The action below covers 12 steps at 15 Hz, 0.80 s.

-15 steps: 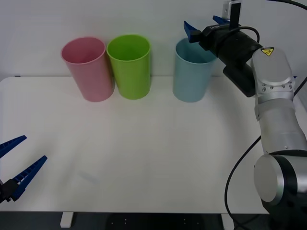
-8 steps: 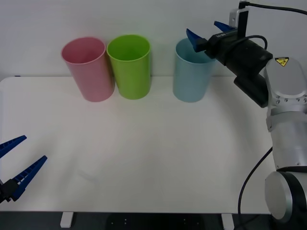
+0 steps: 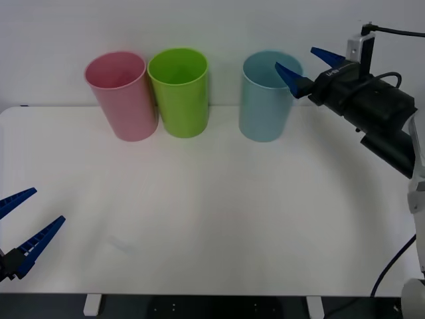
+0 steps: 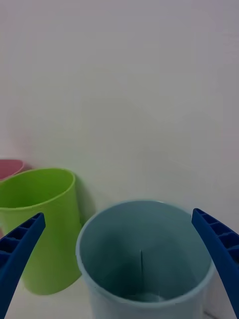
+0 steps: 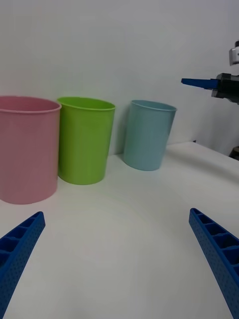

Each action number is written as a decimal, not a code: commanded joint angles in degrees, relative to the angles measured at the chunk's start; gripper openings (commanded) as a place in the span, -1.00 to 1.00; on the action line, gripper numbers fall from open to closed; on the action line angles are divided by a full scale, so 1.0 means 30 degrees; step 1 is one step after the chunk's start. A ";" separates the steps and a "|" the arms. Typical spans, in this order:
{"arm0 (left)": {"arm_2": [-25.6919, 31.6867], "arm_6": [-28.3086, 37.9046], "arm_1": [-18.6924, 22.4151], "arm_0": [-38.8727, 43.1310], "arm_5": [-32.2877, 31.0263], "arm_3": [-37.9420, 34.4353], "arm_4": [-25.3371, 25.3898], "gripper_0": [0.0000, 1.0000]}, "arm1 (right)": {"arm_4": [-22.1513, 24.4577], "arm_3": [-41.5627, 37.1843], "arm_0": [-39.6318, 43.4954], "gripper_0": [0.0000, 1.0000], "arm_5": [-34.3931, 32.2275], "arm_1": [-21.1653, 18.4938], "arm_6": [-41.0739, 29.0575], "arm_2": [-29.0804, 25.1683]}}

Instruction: Grasp the object on the table and drop it into the matching bin: aluminum can to the light blue bin, PET bottle to the pink bin.

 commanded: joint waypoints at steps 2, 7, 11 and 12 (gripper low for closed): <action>0.0000 0.0000 0.0000 0.0001 0.0000 0.0001 0.0000 1.00 | -0.1652 -0.2043 0.2334 1.00 -0.1289 -0.1391 0.0124 0.0065; 0.0000 0.0000 0.0000 0.0001 0.0000 0.0001 0.0000 1.00 | -0.3820 -0.4416 0.5645 1.00 -0.3047 -0.3031 0.1648 -0.0198; 0.0000 0.0000 0.0000 0.0001 0.0000 0.0001 0.0000 1.00 | -0.4552 -0.4562 0.7110 1.00 -0.6504 -0.3412 0.4226 -0.1722; 0.0000 0.0000 0.0000 0.0001 0.0000 0.0001 0.0000 1.00 | -0.4552 -0.4591 0.7373 1.00 -0.7207 -0.3412 0.4431 -0.2073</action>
